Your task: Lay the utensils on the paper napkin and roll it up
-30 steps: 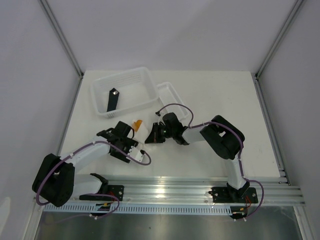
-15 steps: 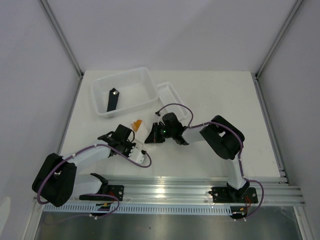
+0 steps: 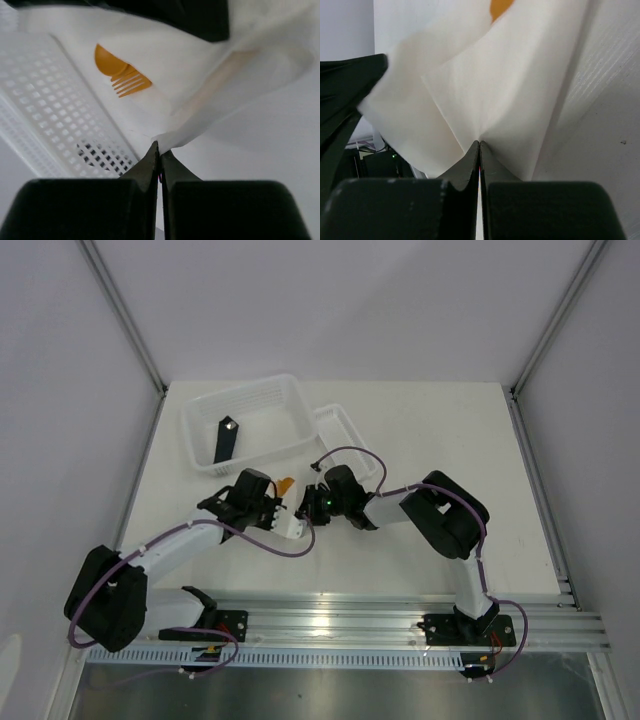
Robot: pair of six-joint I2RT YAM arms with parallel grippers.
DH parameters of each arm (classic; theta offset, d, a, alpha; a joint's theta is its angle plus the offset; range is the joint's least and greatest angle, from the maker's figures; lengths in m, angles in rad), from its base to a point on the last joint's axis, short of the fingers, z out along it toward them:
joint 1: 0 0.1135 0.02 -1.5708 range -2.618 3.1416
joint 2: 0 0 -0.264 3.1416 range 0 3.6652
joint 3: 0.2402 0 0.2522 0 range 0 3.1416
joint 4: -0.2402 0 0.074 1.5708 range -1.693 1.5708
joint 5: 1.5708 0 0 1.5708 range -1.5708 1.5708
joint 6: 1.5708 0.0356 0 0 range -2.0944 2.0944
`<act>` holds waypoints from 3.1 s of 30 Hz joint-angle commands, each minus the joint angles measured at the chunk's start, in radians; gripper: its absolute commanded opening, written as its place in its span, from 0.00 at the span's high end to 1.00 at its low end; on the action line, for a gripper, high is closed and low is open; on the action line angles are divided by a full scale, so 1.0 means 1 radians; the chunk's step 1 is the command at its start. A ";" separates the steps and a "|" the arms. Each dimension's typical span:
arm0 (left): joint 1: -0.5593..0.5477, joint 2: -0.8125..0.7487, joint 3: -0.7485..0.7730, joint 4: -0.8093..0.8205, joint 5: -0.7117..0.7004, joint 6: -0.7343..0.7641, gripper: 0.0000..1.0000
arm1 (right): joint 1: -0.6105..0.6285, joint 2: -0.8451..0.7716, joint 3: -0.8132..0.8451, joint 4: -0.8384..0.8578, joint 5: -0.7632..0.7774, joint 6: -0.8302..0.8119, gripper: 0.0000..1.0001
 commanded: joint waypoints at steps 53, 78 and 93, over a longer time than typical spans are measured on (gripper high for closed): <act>-0.141 0.234 0.167 0.165 0.142 -0.185 0.99 | -0.112 -0.031 0.057 -0.150 0.117 -0.110 0.71; -0.139 0.435 0.274 0.224 0.143 -0.264 0.99 | -0.095 -0.023 -0.020 0.039 0.006 -0.041 0.94; -0.138 0.463 0.287 0.212 0.142 -0.269 0.99 | -0.152 -0.137 -0.132 -0.015 0.025 -0.027 0.80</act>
